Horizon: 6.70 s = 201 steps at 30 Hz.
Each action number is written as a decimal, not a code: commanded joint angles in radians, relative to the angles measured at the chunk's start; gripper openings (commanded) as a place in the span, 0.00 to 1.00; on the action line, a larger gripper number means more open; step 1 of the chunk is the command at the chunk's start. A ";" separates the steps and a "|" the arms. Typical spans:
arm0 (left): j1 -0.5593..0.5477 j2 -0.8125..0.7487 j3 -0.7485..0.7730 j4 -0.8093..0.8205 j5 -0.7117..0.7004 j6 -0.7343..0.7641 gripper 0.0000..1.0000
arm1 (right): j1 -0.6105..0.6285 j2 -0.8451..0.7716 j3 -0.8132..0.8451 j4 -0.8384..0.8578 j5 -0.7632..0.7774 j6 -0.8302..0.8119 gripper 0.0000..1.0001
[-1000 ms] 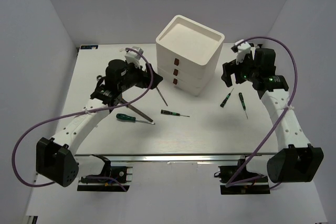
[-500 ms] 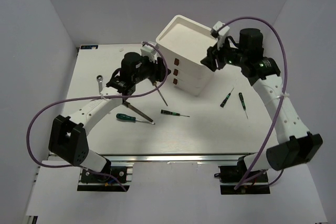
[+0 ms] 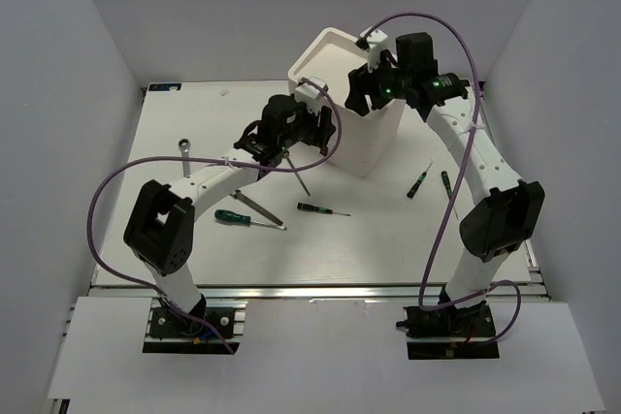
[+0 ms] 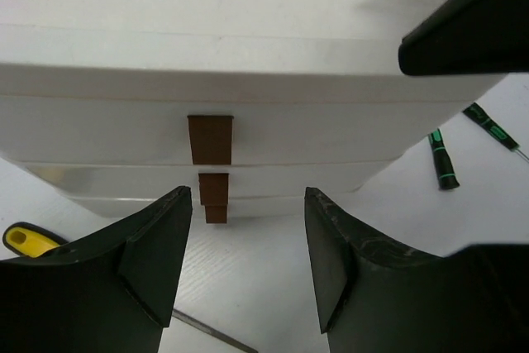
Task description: Sort the tools into containers
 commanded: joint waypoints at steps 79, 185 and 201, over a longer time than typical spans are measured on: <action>-0.041 -0.698 -0.507 -0.238 -0.293 -0.339 0.80 | -0.220 -0.733 -1.034 0.134 0.226 0.104 0.62; -0.079 0.248 0.091 -1.039 -0.069 -1.652 0.63 | -0.055 -0.312 -0.279 0.226 -0.319 -0.025 0.56; -0.079 0.270 0.155 -1.070 -0.170 -1.561 0.01 | -0.280 -0.553 -0.661 0.185 -0.328 -0.006 0.56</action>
